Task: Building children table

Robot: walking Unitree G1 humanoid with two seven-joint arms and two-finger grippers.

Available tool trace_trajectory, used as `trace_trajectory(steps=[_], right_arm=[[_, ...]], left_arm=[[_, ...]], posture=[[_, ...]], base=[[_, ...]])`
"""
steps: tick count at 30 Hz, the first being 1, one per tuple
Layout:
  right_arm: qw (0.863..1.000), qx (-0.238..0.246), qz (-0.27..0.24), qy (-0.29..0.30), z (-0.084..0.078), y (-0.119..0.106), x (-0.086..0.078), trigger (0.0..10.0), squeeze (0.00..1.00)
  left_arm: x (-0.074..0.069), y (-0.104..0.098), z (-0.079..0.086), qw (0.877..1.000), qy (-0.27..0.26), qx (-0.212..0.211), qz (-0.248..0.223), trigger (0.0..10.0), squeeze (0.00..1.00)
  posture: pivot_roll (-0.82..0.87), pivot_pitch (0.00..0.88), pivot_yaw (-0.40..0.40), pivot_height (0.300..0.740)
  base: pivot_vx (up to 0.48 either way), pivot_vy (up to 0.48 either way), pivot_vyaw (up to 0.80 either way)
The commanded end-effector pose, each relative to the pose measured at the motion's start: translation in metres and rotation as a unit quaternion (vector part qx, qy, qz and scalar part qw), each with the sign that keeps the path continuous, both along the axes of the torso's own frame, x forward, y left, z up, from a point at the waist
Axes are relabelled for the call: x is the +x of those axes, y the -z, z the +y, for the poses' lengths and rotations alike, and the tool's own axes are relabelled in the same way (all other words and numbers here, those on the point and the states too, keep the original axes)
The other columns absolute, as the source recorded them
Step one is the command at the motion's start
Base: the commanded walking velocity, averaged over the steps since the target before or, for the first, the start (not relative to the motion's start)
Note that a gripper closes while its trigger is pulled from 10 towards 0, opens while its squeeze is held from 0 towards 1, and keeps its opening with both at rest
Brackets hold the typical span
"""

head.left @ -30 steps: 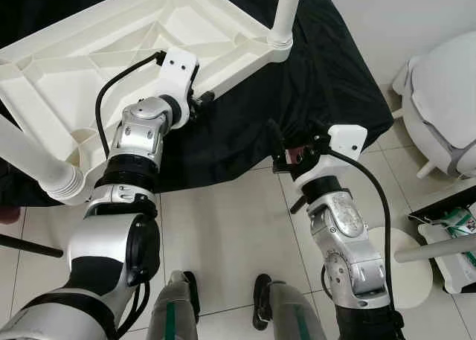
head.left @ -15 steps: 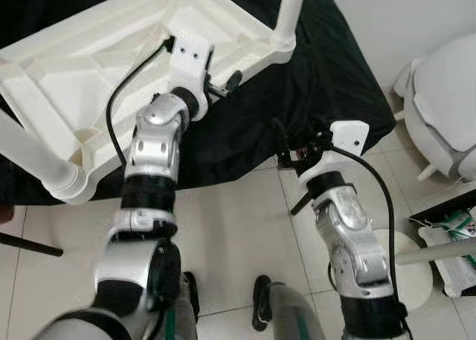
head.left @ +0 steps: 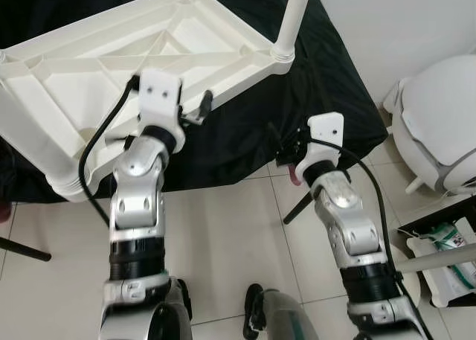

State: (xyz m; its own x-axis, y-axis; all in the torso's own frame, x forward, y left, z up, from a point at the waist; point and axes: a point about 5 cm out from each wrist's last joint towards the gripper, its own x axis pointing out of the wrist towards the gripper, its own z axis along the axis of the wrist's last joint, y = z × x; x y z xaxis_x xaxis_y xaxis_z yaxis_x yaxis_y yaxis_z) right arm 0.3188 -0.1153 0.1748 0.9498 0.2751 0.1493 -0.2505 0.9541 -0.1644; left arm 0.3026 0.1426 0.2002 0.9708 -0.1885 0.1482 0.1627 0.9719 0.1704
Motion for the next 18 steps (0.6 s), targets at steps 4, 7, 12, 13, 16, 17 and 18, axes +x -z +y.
trace_trajectory(steps=[4, 7, 12, 13, 16, 17, 18], right_arm=[[1.000, -0.015, 0.001, -0.010, 0.002, 0.005, 0.007, 10.0, 0.00], [1.000, -0.016, -0.003, -0.009, 0.001, 0.003, 0.013, 10.0, 0.00], [1.000, -0.019, -0.011, -0.011, 0.000, 0.000, 0.019, 10.0, 0.00], [1.000, -0.020, -0.013, -0.015, 0.001, 0.000, 0.021, 10.0, 0.00], [0.999, -0.022, -0.016, -0.024, 0.004, 0.000, 0.023, 10.0, 0.00], [0.999, -0.022, -0.016, -0.024, 0.004, 0.000, 0.023, 10.0, 0.00], [0.999, -0.023, -0.017, -0.028, 0.005, 0.001, 0.023, 10.0, 0.00]], left_arm=[[-0.014, 0.005, 0.005, 0.997, -0.062, 0.028, -0.018, 10.0, 0.00], [-0.028, 0.018, 0.004, 0.997, -0.063, 0.046, -0.013, 10.0, 0.00], [-0.054, 0.037, 0.014, 0.998, -0.056, 0.039, 0.008, 10.0, 0.00], [-0.063, 0.042, 0.020, 0.998, -0.047, 0.042, 0.013, 10.0, 0.00], [-0.075, 0.046, 0.026, 0.998, -0.030, 0.045, 0.019, 10.0, 0.00], [-0.075, 0.046, 0.026, 0.998, -0.030, 0.045, 0.019, 10.0, 0.00], [-0.079, 0.047, 0.028, 0.999, -0.021, 0.047, 0.018, 10.0, 0.00]], posture=[[0.11, 0.056, -0.083, 0.740], [0.12, 0.049, -0.092, 0.740], [0.14, 0.045, -0.101, 0.740], [0.14, 0.044, -0.103, 0.740], [0.15, 0.044, -0.106, 0.740], [0.15, 0.044, -0.106, 0.740], [0.15, 0.044, -0.108, 0.740]], base=[[0.000, 0.000, 0.00], [0.000, 0.000, 0.00], [0.000, 0.000, 0.00], [0.000, 0.000, 0.00], [0.000, 0.000, 0.00], [0.000, 0.000, 0.00], [0.000, 0.000, 0.00]])
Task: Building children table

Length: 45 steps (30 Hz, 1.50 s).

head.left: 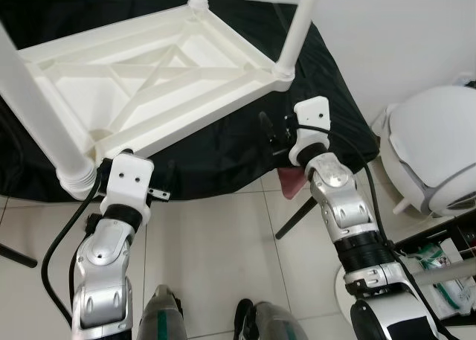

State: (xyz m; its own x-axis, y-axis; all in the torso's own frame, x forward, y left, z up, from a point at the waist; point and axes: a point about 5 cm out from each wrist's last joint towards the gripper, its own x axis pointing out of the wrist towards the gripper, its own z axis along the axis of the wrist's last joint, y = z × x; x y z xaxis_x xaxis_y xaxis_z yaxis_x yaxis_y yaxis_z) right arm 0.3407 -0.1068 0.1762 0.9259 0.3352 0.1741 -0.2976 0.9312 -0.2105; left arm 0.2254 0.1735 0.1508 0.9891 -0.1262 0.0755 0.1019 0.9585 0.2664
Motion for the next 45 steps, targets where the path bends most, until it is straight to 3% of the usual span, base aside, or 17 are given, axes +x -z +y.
trace_trajectory(steps=[1, 7, 10, 15, 18, 22, 30, 32, 36, 45], right_arm=[[1.000, -0.006, 0.002, -0.001, -0.002, 0.003, 0.001, 10.0, 0.00], [1.000, -0.009, 0.000, -0.008, 0.000, 0.005, 0.002, 10.0, 0.00], [1.000, -0.010, -0.001, -0.010, 0.000, 0.005, 0.003, 10.0, 0.00], [1.000, -0.010, -0.001, -0.015, 0.003, 0.008, 0.003, 10.0, 0.00], [1.000, -0.010, -0.001, -0.015, 0.003, 0.008, 0.003, 10.0, 0.00], [1.000, -0.009, 0.000, -0.022, 0.008, 0.010, 0.004, 10.0, 0.00], [1.000, -0.008, -0.001, -0.026, 0.010, 0.011, 0.005, 10.0, 0.00], [1.000, -0.007, -0.002, -0.026, 0.011, 0.012, 0.005, 10.0, 0.00], [1.000, -0.006, -0.002, -0.025, 0.011, 0.013, 0.005, 10.0, 0.00], [1.000, -0.001, -0.003, -0.023, 0.013, 0.014, 0.005, 10.0, 0.00]], left_arm=[[-0.004, -0.004, -0.002, 1.000, 0.022, -0.004, -0.013, 10.0, 0.00], [-0.008, -0.006, 0.013, 0.999, -0.021, -0.015, -0.029, 10.0, 0.00], [-0.014, -0.004, 0.021, 0.998, -0.058, 0.004, -0.035, 10.0, 0.00], [-0.029, 0.004, 0.035, 0.990, -0.134, -0.029, -0.033, 10.0, 0.00], [-0.029, 0.004, 0.035, 0.990, -0.134, -0.029, -0.033, 10.0, 0.00], [-0.044, 0.008, 0.045, 0.982, -0.181, -0.039, -0.034, 10.0, 0.00], [-0.051, 0.008, 0.052, 0.981, -0.188, -0.034, -0.034, 10.0, 0.00], [-0.055, 0.007, 0.053, 0.987, -0.155, -0.034, -0.037, 10.0, 0.00], [-0.057, 0.006, 0.059, 0.989, -0.140, -0.020, -0.037, 10.0, 0.00], [-0.049, 0.002, 0.075, 0.987, -0.154, -0.008, -0.048, 10.0, 0.00]], posture=[[0.15, 0.046, -0.109, 0.740], [0.16, 0.047, -0.110, 0.740], [0.16, 0.047, -0.110, 0.740], [0.18, 0.045, -0.108, 0.740], [0.18, 0.045, -0.108, 0.740], [0.20, 0.056, -0.109, 0.740], [0.21, 0.061, -0.109, 0.740], [0.21, 0.067, -0.106, 0.740], [0.21, 0.073, -0.101, 0.740], [0.19, 0.070, -0.095, 0.740]], base=[[0.000, 0.000, 0.00], [0.000, 0.000, 0.00], [0.000, 0.000, 0.00], [0.000, 0.000, 0.00], [0.000, 0.000, 0.00], [0.000, 0.000, 0.00], [0.000, 0.000, 0.00], [0.000, 0.000, 0.00], [0.000, 0.000, 0.00], [0.000, 0.000, 0.00]])
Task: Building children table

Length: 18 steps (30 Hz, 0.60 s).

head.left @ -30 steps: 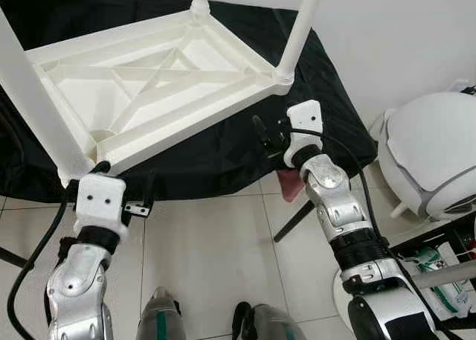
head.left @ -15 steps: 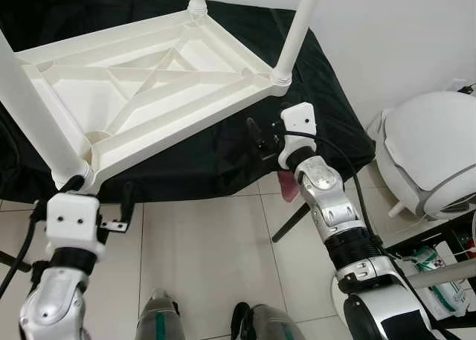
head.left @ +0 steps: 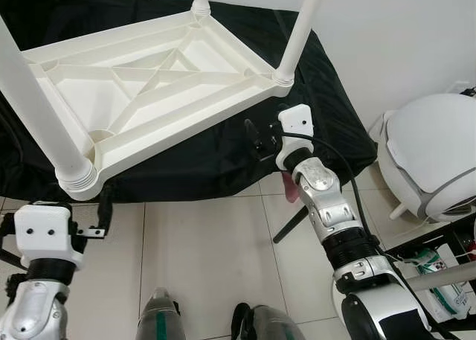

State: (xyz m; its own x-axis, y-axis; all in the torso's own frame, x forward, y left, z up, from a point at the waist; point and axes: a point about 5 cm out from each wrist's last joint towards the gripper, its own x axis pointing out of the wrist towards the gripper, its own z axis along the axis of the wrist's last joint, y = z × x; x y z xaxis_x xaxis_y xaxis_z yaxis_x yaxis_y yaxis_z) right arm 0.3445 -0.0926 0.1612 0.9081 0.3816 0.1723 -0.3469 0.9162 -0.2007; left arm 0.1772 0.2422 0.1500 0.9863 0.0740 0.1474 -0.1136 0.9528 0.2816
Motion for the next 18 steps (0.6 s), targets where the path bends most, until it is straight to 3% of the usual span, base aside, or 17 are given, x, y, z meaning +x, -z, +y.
trace_trajectory(steps=[1, 7, 8, 10, 12, 18], right_arm=[[1.000, -0.006, -0.006, 0.004, -0.001, -0.001, 0.001, 10.0, 0.00], [1.000, -0.003, -0.010, 0.002, 0.003, -0.002, 0.001, 10.0, 0.00], [1.000, -0.003, -0.012, 0.004, 0.002, -0.003, 0.001, 10.0, 0.00], [1.000, -0.003, -0.012, 0.004, 0.002, -0.003, 0.001, 10.0, 0.00], [1.000, -0.003, -0.016, 0.010, -0.001, -0.004, 0.001, 10.0, 0.00], [1.000, -0.004, -0.019, 0.017, -0.004, -0.005, 0.000, 10.0, 0.00]], left_arm=[[-0.001, 0.002, 0.006, 0.998, -0.052, -0.016, -0.014, 10.0, 0.00], [0.020, -0.008, 0.008, 0.998, -0.046, -0.025, -0.045, 10.0, 0.00], [0.030, -0.011, 0.004, 0.997, -0.036, -0.032, -0.056, 10.0, 0.00], [0.030, -0.011, 0.004, 0.997, -0.036, -0.032, -0.056, 10.0, 0.00], [0.047, -0.018, -0.006, 0.996, -0.013, -0.044, -0.075, 10.0, 0.00], [0.062, -0.025, -0.021, 0.994, 0.017, -0.058, -0.090, 10.0, 0.00]], posture=[[0.19, 0.070, -0.095, 0.740], [0.18, 0.066, -0.093, 0.740], [0.17, 0.063, -0.090, 0.740], [0.17, 0.063, -0.090, 0.740], [0.16, 0.061, -0.087, 0.740], [0.13, 0.060, -0.072, 0.740]], base=[[0.000, 0.000, 0.00], [0.000, 0.000, 0.00], [0.000, 0.000, 0.00], [0.000, 0.000, 0.00], [0.000, 0.000, 0.00], [0.000, 0.000, 0.00]])
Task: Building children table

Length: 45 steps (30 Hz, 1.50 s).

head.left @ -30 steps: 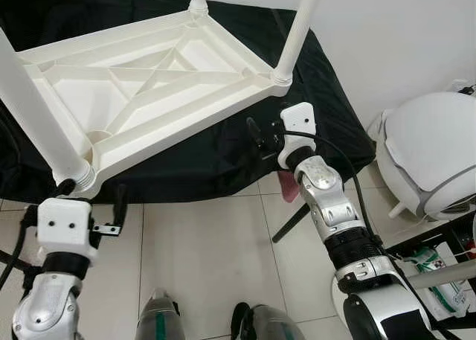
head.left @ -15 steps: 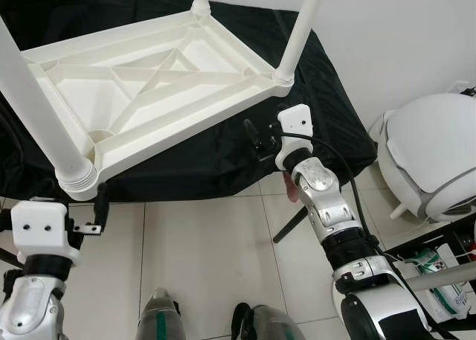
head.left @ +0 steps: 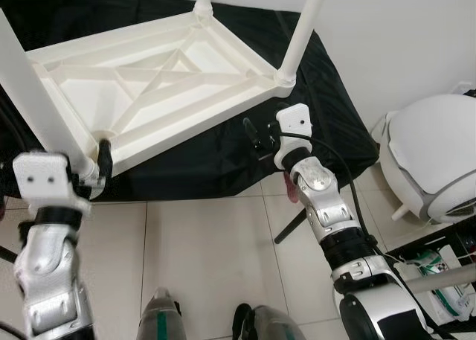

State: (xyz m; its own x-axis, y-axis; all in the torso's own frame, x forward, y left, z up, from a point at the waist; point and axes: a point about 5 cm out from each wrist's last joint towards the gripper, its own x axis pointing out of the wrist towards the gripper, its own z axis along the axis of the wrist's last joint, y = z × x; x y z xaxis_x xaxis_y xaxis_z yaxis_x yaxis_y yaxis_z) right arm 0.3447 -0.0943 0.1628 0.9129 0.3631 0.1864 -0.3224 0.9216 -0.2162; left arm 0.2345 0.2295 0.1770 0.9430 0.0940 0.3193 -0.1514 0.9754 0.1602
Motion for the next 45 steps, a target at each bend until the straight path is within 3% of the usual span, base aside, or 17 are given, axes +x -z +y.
trace_trajectory(steps=[1, 2, 4, 5, 6, 8, 10, 12, 15, 20, 23, 34, 35, 45], right_arm=[[1.000, 0.002, -0.010, 0.009, -0.004, -0.003, 0.000, 10.0, 0.00], [1.000, 0.002, -0.010, 0.009, -0.004, -0.003, 0.000, 10.0, 0.00], [1.000, 0.007, -0.011, 0.016, -0.007, -0.004, -0.001, 10.0, 0.00], [1.000, 0.007, -0.011, 0.016, -0.007, -0.004, -0.001, 10.0, 0.00], [1.000, 0.011, -0.011, 0.019, -0.009, -0.005, -0.001, 10.0, 0.00], [1.000, 0.011, -0.011, 0.019, -0.009, -0.005, -0.001, 10.0, 0.00], [0.999, 0.016, -0.013, 0.024, -0.012, -0.006, -0.001, 10.0, 0.00], [0.999, 0.016, -0.013, 0.024, -0.012, -0.006, -0.001, 10.0, 0.00], [0.999, 0.021, -0.014, 0.023, -0.015, -0.007, -0.002, 10.0, 0.00], [0.999, 0.028, -0.013, 0.015, -0.016, -0.008, -0.003, 10.0, 0.00], [0.999, 0.035, -0.012, -0.020, -0.019, -0.009, -0.009, 10.0, 0.00], [0.999, 0.027, -0.012, -0.044, -0.020, -0.007, -0.017, 10.0, 0.00], [0.998, 0.028, -0.008, -0.064, -0.018, -0.006, -0.019, 10.0, 0.00], [0.981, 0.017, 0.029, -0.193, -0.005, -0.002, -0.039, 10.0, 0.00]], left_arm=[[0.010, 0.000, -0.016, 0.999, 0.031, -0.013, -0.002, 10.0, 0.00], [0.010, 0.000, -0.016, 0.999, 0.031, -0.013, -0.002, 10.0, 0.00], [0.020, -0.006, -0.038, 0.997, 0.073, -0.028, -0.013, 10.0, 0.00], [0.020, -0.006, -0.038, 0.997, 0.073, -0.028, -0.013, 10.0, 0.00], [0.024, -0.009, -0.049, 0.995, 0.091, -0.030, -0.017, 10.0, 0.00], [0.024, -0.009, -0.049, 0.995, 0.091, -0.030, -0.017, 10.0, 0.00], [0.033, -0.014, -0.070, 0.991, 0.127, -0.040, -0.026, 10.0, 0.00], [0.033, -0.014, -0.070, 0.991, 0.127, -0.040, -0.026, 10.0, 0.00], [0.043, -0.021, -0.088, 0.986, 0.154, -0.053, -0.036, 10.0, 0.00], [0.049, -0.025, -0.097, 0.983, 0.169, -0.055, -0.041, 10.0, 0.00], [0.064, -0.036, -0.122, 0.975, 0.207, -0.059, -0.054, 10.0, 0.00], [0.068, -0.041, -0.150, 0.964, 0.254, -0.062, -0.055, 10.0, 0.00], [0.068, -0.042, -0.159, 0.960, 0.267, -0.062, -0.057, 10.0, 0.00], [0.068, -0.045, -0.184, 0.946, 0.315, -0.054, -0.061, 10.0, 0.00]], posture=[[0.12, 0.060, -0.066, 0.740], [0.12, 0.060, -0.066, 0.740], [0.11, 0.059, -0.059, 0.740], [0.11, 0.059, -0.059, 0.740], [0.11, 0.059, -0.059, 0.740], [0.11, 0.059, -0.059, 0.740], [0.10, 0.061, -0.049, 0.740], [0.10, 0.061, -0.049, 0.740], [0.09, 0.064, -0.045, 0.740], [0.08, 0.067, -0.041, 0.740], [0.07, 0.066, -0.034, 0.740], [0.06, 0.061, -0.027, 0.740], [0.06, 0.054, -0.026, 0.740], [0.04, 0.037, -0.024, 0.740]], base=[[0.000, 0.000, 0.00], [0.000, 0.000, 0.00], [0.000, 0.000, 0.00], [0.000, 0.000, 0.00], [0.000, 0.000, 0.00], [0.000, 0.000, 0.00], [0.000, 0.000, 0.00], [0.000, 0.000, 0.00], [0.000, 0.000, 0.00], [0.000, 0.000, 0.00], [0.000, 0.000, 0.00], [0.000, 0.000, 0.00], [0.000, 0.000, 0.00], [0.000, 0.000, 0.00]])
